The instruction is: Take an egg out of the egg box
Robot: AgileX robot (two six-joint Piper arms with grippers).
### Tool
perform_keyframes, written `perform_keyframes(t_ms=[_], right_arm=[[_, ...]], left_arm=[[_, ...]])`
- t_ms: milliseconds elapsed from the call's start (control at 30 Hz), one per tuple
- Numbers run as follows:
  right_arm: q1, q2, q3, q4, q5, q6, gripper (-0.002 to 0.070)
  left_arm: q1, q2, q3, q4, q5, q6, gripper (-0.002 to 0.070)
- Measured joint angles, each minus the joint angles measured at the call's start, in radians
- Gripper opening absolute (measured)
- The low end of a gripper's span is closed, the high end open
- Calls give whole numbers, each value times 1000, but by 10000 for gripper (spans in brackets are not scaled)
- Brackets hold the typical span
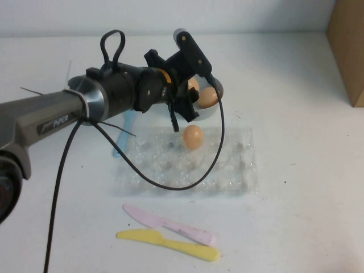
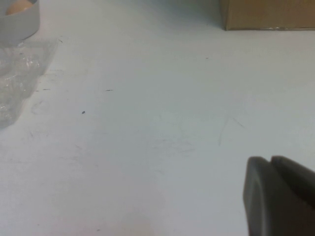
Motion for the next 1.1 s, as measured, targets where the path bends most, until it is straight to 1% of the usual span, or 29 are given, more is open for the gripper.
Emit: perform_keyframes(t_ms=[100,300,500,600,667,700,800,833,867,933,1000,1100], right_arm=[[0,0,0,1,0,0,-17],[0,0,0,1,0,0,-17],[0,0,0,1,0,0,-17],[0,0,0,1,0,0,-17],[0,0,0,1,0,0,-17],[0,0,0,1,0,0,-17],[0,0,0,1,0,0,-17],[0,0,0,1,0,0,-17],[0,0,0,1,0,0,-17],[0,0,0,1,0,0,-17],[0,0,0,1,0,0,-17],[0,0,0,1,0,0,-17]], left_arm=[[4,18,0,-11,-28,-4,342],[4,22,0,-22,-55,-6,395],[4,7,0,-14,-60,-6,403],[0,-27,5,9,-57,-9,395],[-9,-73,23,23,-57,-16,352],[-11,-102,41,27,-64,-21,312],[-27,-190,119,36,-114,-41,162],[-29,-244,173,36,-164,-55,97],[-31,-277,223,38,-205,-68,62],[-31,-363,335,38,-299,-97,25],[-31,-446,436,32,-362,-121,11],[-31,-587,578,9,-395,-138,1]])
